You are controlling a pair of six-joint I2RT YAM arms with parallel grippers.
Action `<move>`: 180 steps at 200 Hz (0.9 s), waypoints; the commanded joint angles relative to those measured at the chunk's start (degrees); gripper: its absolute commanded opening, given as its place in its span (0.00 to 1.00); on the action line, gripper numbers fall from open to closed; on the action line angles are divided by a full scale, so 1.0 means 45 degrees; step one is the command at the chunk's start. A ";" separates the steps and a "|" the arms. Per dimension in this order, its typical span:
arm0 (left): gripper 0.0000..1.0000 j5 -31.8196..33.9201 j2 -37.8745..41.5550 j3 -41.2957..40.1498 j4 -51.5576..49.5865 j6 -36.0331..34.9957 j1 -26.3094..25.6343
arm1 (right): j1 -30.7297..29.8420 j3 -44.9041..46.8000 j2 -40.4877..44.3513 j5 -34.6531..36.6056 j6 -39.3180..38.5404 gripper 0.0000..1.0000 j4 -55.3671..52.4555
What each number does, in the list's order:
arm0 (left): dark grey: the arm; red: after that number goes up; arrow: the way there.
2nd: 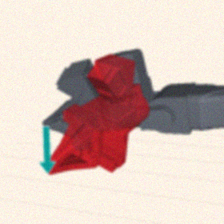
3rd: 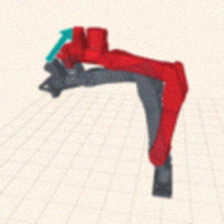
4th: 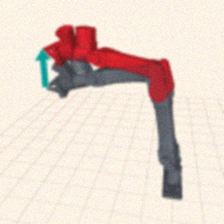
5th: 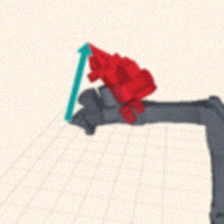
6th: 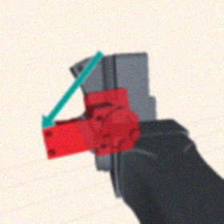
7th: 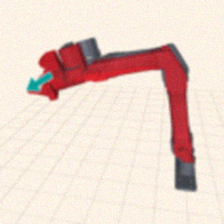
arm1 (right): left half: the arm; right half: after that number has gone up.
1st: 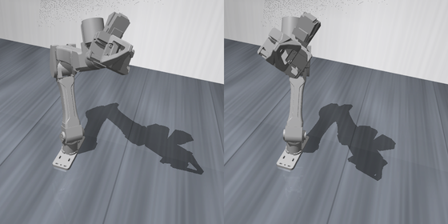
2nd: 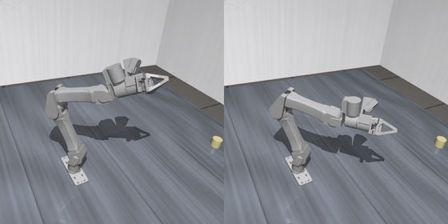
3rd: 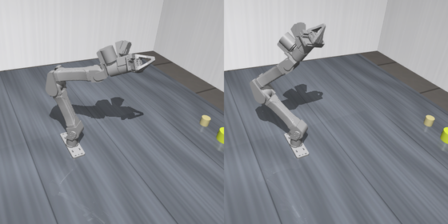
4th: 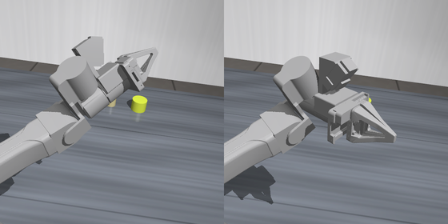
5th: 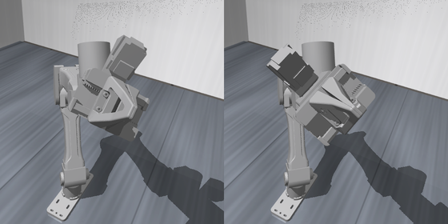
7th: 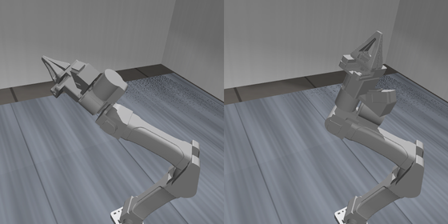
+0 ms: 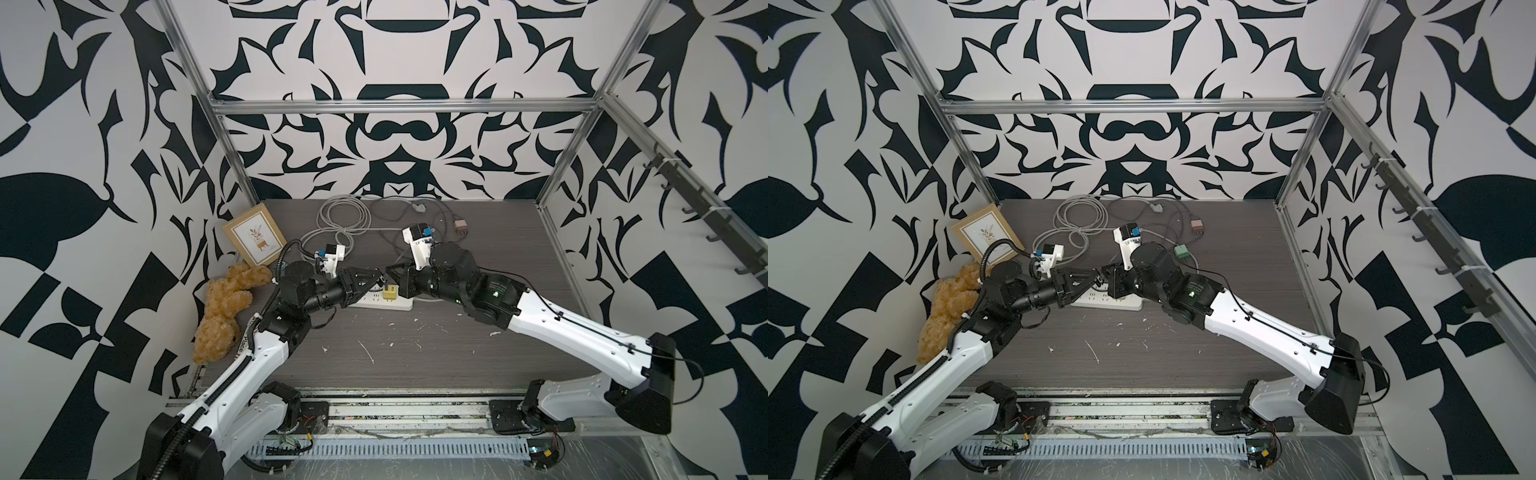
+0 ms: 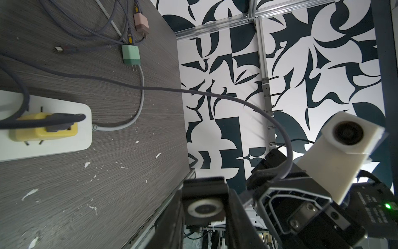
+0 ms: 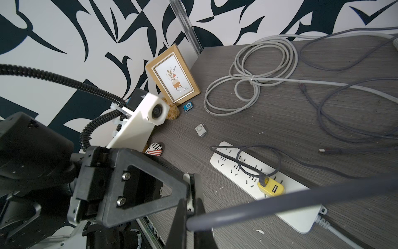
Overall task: Charge mp3
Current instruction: Insert the charging cable into the MP3 player.
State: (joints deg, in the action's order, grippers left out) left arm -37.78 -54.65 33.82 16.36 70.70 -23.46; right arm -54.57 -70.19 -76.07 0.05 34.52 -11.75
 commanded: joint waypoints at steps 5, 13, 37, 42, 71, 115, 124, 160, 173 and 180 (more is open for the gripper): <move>0.00 -0.0559 0.0049 0.0208 0.0954 -0.0005 0.0038 | 0.0096 -0.0036 -0.0007 0.0167 0.0014 0.00 0.0264; 0.00 -0.0569 0.0045 0.0199 0.0974 -0.0005 0.0041 | 0.0105 -0.0082 -0.0058 0.0145 -0.0020 0.00 0.0284; 0.00 -0.0550 0.0053 0.0236 0.0979 0.0015 0.0038 | 0.0114 -0.0115 -0.0193 0.0057 -0.0175 0.00 0.0209; 0.00 -0.0536 0.0050 0.0251 0.0956 0.0023 0.0043 | 0.0112 -0.0090 -0.0202 0.0033 -0.0189 0.00 0.0193; 0.00 -0.0379 0.0055 0.0400 0.0896 0.0033 0.0039 | 0.0106 0.0158 -0.0093 0.0076 -0.0347 0.00 -0.0146; 0.00 -0.0237 0.0110 0.0459 0.0910 0.0101 0.0194 | 0.0114 0.0423 0.0260 0.0280 -0.0631 0.00 -0.0798; 0.00 -0.0237 0.0060 0.0523 0.0935 0.0120 0.0195 | 0.0095 0.0369 0.0231 0.0283 -0.0808 0.00 -0.0949; 0.00 -0.0330 -0.0168 0.0877 0.0976 0.0143 0.0195 | -0.0071 0.0382 0.0036 0.0388 -0.1238 0.00 -0.1112; 0.00 -0.0340 -0.0269 0.1057 0.0835 0.0113 0.0195 | -0.0229 0.0393 -0.0080 0.0451 -0.1459 0.00 -0.1148; 0.00 -0.0335 -0.0309 0.1152 0.0765 0.0081 0.0204 | -0.0347 0.0351 -0.0186 0.0548 -0.1568 0.00 -0.1285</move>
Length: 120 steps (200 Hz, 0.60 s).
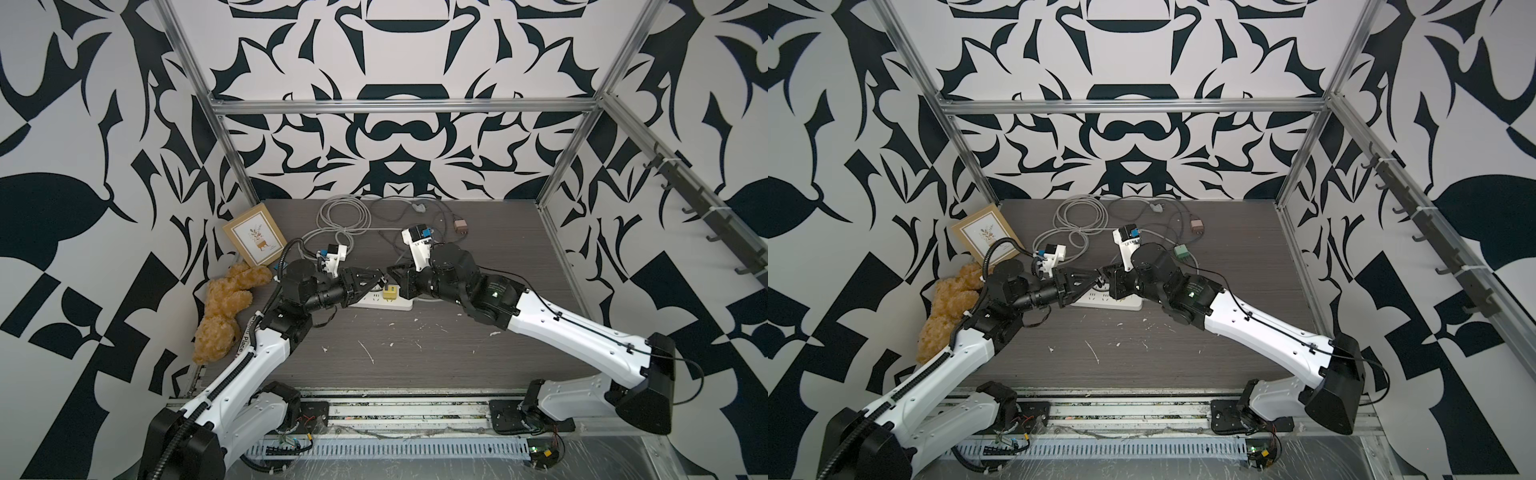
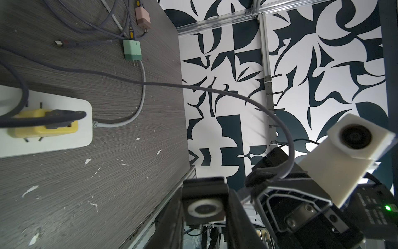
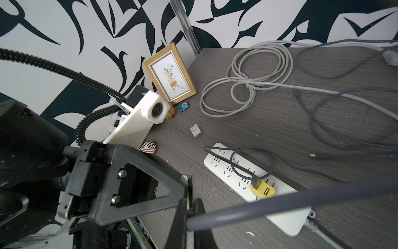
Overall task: Charge mp3
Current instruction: Insert the charging cable into the MP3 player.
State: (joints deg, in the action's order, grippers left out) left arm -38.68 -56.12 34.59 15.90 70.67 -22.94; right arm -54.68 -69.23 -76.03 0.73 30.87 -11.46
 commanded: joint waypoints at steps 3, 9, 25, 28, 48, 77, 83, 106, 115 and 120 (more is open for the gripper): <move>0.00 -0.0136 0.0011 0.1024 0.0862 0.0084 0.0079 | -0.0359 0.0115 -0.0236 0.0430 -0.0814 0.00 -0.1426; 0.00 -0.0093 -0.0026 0.1086 0.0844 0.0097 0.0078 | -0.0435 0.0091 -0.0324 0.0478 -0.0892 0.00 -0.1537; 0.00 -0.0044 -0.0140 0.1366 0.0759 0.0169 0.0079 | -0.0655 0.0149 -0.0503 0.0586 -0.1053 0.00 -0.1694; 0.00 -0.0056 -0.0173 0.1448 0.0721 0.0139 0.0078 | -0.0693 0.0160 -0.0550 0.0580 -0.1074 0.00 -0.1728; 0.00 -0.0255 -0.0474 0.1968 0.0507 -0.0048 0.0078 | -0.0741 0.0189 -0.0845 0.0379 -0.1133 0.00 -0.1847; 0.00 -0.0264 -0.0588 0.2236 0.0507 -0.0048 0.0059 | -0.0741 0.0350 -0.1285 0.0029 -0.1006 0.00 -0.1650; 0.00 -0.0225 -0.0562 0.2269 0.0509 -0.0022 0.0068 | -0.0741 0.0453 -0.1350 -0.0022 -0.0937 0.00 -0.1534; 0.00 -0.0233 -0.0576 0.2430 0.0591 0.0045 0.0059 | -0.0746 0.0832 -0.1480 -0.0339 -0.0672 0.00 -0.1107; 0.00 -0.0253 -0.0592 0.2489 0.0694 0.0107 0.0064 | -0.0751 0.0854 -0.1604 -0.0463 -0.0633 0.00 -0.1161; 0.00 -0.0254 -0.0596 0.2509 0.0709 0.0117 0.0060 | -0.0745 0.0854 -0.1665 -0.0536 -0.0612 0.00 -0.1178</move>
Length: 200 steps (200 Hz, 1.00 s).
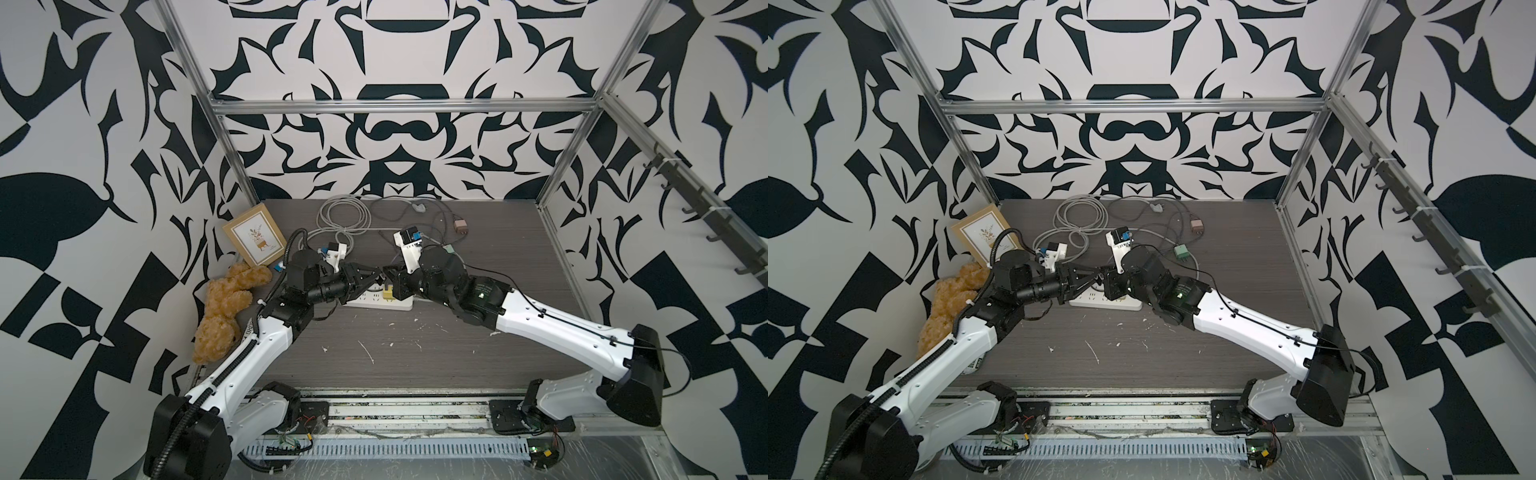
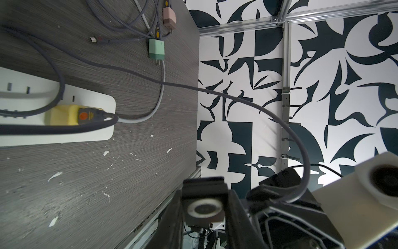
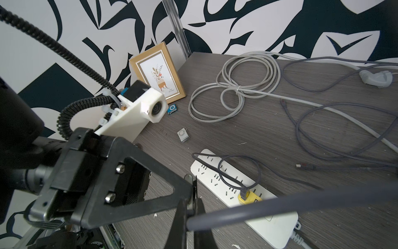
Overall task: Charge mp3
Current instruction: Insert the charging cable into the MP3 player, then place the MP3 player at the center of the board.
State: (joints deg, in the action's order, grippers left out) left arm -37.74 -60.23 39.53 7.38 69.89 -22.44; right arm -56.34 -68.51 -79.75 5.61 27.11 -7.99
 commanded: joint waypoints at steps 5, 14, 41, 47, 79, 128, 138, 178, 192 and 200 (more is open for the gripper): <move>0.00 -0.0498 0.0284 0.1464 0.2599 0.0290 -0.0042 | -0.0373 0.0675 -0.0879 -0.1710 0.0225 0.00 -0.1948; 0.00 -0.0621 0.0231 0.1561 0.2589 0.0290 -0.0053 | -0.0371 0.0616 -0.0899 -0.1834 0.0264 0.00 -0.1899; 0.00 -0.0953 0.0401 0.1567 0.1210 0.0036 -0.0051 | -0.0169 0.0333 -0.0221 -0.1414 0.1055 0.03 -0.2437; 0.00 -0.0941 0.0567 0.1451 0.0614 -0.0002 -0.0048 | -0.0030 0.0256 0.0088 -0.1402 0.1430 0.12 -0.2629; 0.00 -0.0357 0.1250 0.1543 -0.6867 -0.2962 -0.0006 | 0.0734 -0.0010 0.2266 -0.2564 0.4227 0.59 -0.3833; 0.00 0.1765 0.0332 0.1505 -1.3912 -0.6022 0.0025 | 0.1162 0.0312 0.4424 -0.3764 0.6780 0.77 -0.6618; 0.00 0.2040 -0.0164 0.1548 -1.4617 -0.6592 0.0030 | 0.1552 0.0244 0.4518 -0.3336 0.6877 0.77 -0.7329; 0.00 0.2918 -0.3646 0.1925 -1.3949 -0.7834 -0.0022 | 0.6083 -0.0954 0.1275 -0.3740 0.3927 0.78 -0.9655; 0.00 0.3327 -0.4838 0.2486 -1.3691 -0.8307 -0.0073 | 0.6730 -0.2354 -0.1042 -0.2505 0.1679 0.78 -1.0613; 0.00 0.3542 -0.5402 0.2847 -1.3577 -0.8562 -0.0073 | 0.7008 -0.3347 -0.2473 -0.2032 0.0267 0.78 -1.1034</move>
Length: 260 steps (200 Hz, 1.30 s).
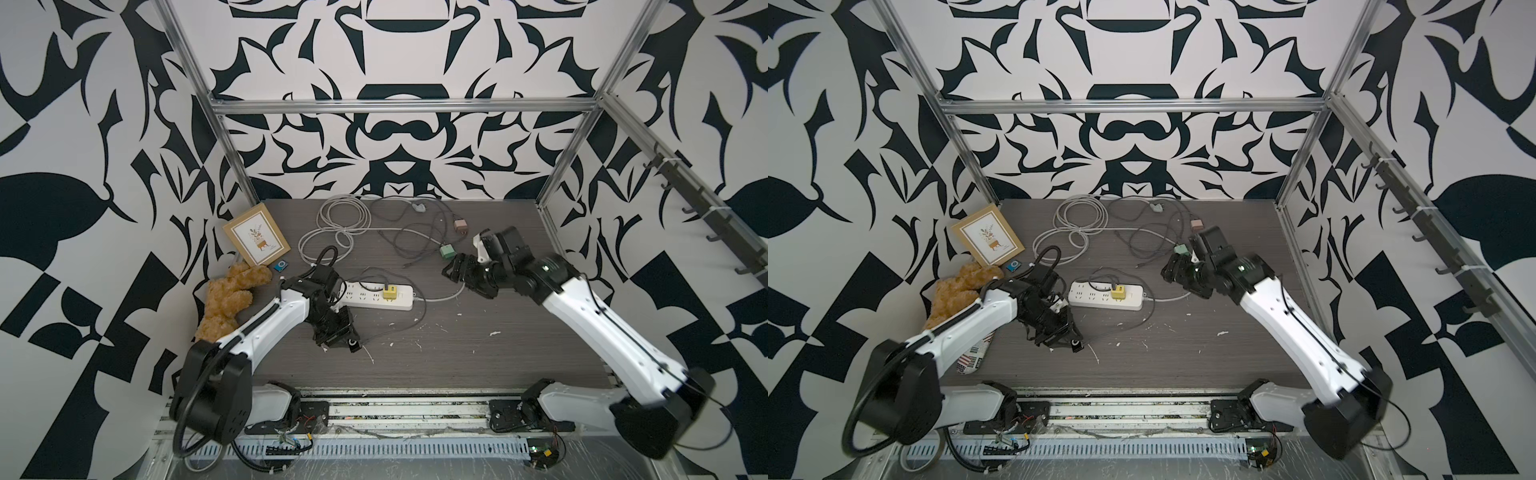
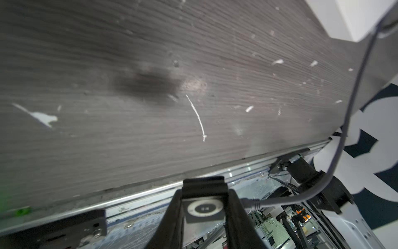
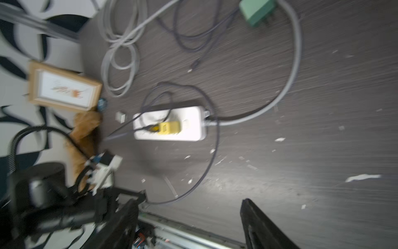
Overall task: Charge mp3
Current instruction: Place the MP3 player at the center of the board, then pick up the plug from the center of the board.
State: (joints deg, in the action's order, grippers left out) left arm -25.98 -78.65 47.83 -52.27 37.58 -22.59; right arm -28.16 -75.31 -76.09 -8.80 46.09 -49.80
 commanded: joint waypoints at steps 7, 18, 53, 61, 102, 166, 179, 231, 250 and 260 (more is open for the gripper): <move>0.00 0.1080 -0.1835 0.1327 -0.0360 -0.1616 -0.0039 | 0.0838 -0.2876 -0.4507 0.1707 -0.5094 0.78 -0.2130; 0.00 0.1133 -0.2479 0.1697 -0.0424 -0.1895 -0.0039 | 0.1101 -0.4383 -0.6220 0.1891 -0.6453 0.78 -0.2489; 0.42 0.0930 -0.2990 0.1481 -0.0093 -0.2072 -0.0024 | 0.1637 -0.9255 -1.1057 0.2387 -0.8431 0.75 -0.3763; 0.54 0.0930 -0.2846 0.1498 -0.0120 -0.2046 -0.0019 | 0.1683 -1.0235 -1.1825 0.2546 -0.8679 0.75 -0.4075; 0.71 0.0380 -0.1649 0.2086 -0.0509 -0.1703 0.0030 | 0.2000 -1.3425 -1.4078 0.3221 -0.9547 0.73 -0.5169; 0.71 -0.0826 0.0343 0.2658 0.0463 -0.0618 0.0020 | 0.2410 -1.4321 -1.5385 0.2090 -1.0195 0.61 -0.4825; 0.71 -0.0920 0.0422 0.2820 0.0675 -0.0559 0.0020 | 0.2430 -1.4406 -1.5565 0.1692 -1.0173 0.58 -0.4721; 0.70 -0.1246 0.0370 0.3140 0.1648 -0.0344 -0.0013 | 0.2430 -1.4560 -1.5476 0.1955 -0.9867 0.49 -0.4408; 0.70 -0.1436 0.0312 0.3140 0.2362 -0.0344 -0.0157 | 0.2426 -1.4140 -1.5151 0.1811 -0.9658 0.36 -0.4204; 0.70 -0.1449 0.0308 0.3141 0.2927 -0.0327 -0.0389 | 0.2431 -1.3864 -1.4904 0.1766 -0.9404 0.25 -0.4065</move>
State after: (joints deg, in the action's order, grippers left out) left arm -30.74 -77.25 60.53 -44.16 35.64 -22.92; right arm -17.02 -139.22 -147.35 0.14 1.56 -69.28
